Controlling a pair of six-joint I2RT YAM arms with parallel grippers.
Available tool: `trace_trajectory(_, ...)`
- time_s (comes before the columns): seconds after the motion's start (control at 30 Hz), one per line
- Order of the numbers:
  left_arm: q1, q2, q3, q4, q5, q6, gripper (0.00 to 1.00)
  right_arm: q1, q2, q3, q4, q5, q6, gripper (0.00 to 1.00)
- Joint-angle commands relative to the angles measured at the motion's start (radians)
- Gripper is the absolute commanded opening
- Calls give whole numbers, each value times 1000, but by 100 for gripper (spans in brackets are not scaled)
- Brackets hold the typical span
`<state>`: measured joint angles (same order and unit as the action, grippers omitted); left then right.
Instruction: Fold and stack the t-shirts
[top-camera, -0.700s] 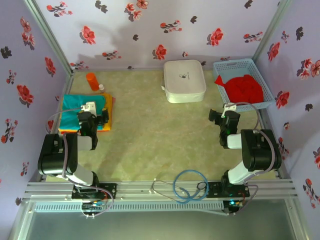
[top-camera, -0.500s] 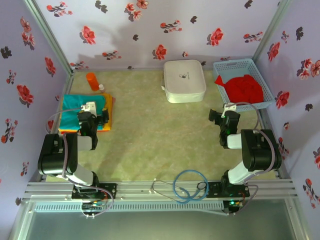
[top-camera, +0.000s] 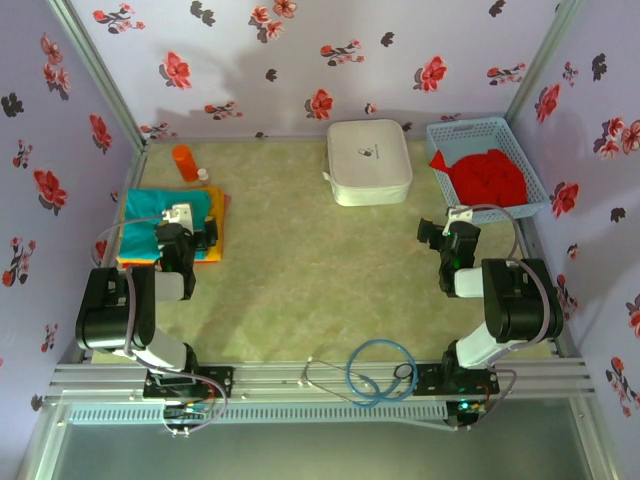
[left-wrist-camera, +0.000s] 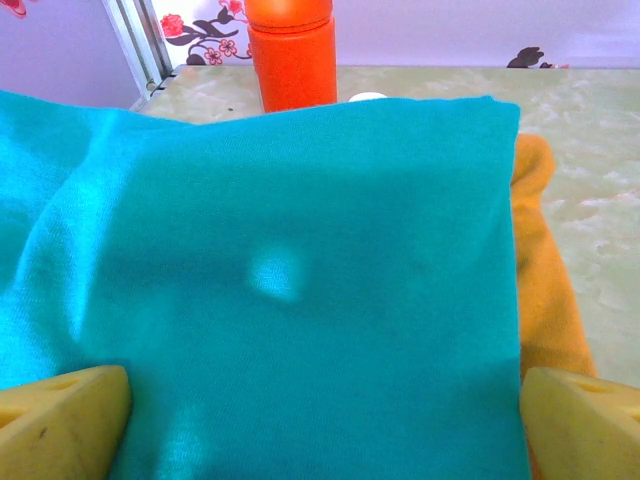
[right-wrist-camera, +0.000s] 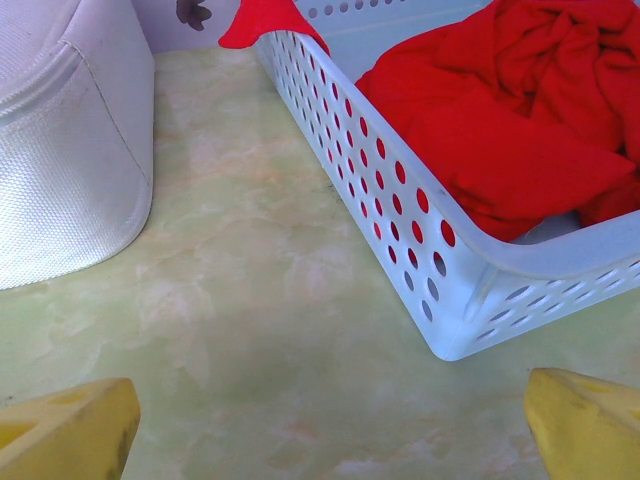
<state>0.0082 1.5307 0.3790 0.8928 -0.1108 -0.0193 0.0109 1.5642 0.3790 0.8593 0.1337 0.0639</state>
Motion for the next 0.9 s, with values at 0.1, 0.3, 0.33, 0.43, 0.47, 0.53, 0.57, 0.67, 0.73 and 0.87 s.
trace_trajectory(0.1,-7,13,18,-15,19,13,100,-6,-4,18,11,-4,24,99)
trace_trajectory(0.3,-10,8,15,-9,-17,5,100,-5,-39,25,-25,45,36,99)
trace_trajectory(0.33,-11,1,15,-15,-26,-1,100,-5,-66,30,-60,63,43,99)
trace_trajectory(0.43,-18,-38,20,-50,-47,2,100,-5,-148,72,-208,99,62,99)
trace_trajectory(0.47,-30,-58,21,-68,-68,10,100,-5,-173,88,-256,98,63,99)
trace_trajectory(0.53,-52,-103,37,-133,-109,26,100,-5,-231,112,-342,102,75,99)
trace_trajectory(0.57,-66,-127,54,-175,-134,31,100,-5,-261,121,-378,122,91,99)
trace_trajectory(0.67,-98,-199,122,-332,-196,35,100,-5,-335,159,-480,180,149,99)
trace_trajectory(0.73,-110,-242,174,-441,-215,-4,100,-5,-349,230,-609,269,217,99)
trace_trajectory(0.87,-147,-313,298,-671,-227,-115,99,-8,-279,485,-979,420,365,99)
